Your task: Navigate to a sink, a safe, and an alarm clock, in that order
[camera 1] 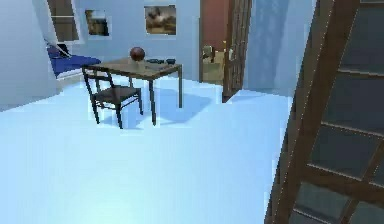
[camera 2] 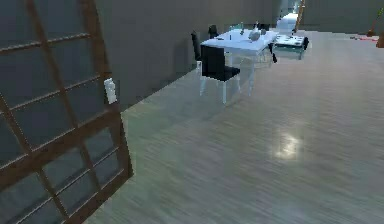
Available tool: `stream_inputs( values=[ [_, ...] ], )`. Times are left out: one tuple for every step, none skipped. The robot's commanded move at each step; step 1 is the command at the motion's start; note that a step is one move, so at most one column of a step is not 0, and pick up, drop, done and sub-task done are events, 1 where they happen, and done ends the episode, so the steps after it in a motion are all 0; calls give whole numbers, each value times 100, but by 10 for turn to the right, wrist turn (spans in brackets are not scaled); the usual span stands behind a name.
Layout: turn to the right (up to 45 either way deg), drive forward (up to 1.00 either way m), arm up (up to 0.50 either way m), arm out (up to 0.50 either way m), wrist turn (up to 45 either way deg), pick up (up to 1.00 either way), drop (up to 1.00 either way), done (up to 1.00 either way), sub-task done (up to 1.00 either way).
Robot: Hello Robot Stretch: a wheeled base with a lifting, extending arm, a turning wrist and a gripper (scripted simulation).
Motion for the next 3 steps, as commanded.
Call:
stream_inputs(
  values=[
    [450, 0, 0, 0, 0, 0, 0, 0, 0],
    [450, 0, 0, 0, 0, 0, 0, 0, 0],
    [330, 0, 0, 0, 0, 0, 0, 0, 0]
  ],
)
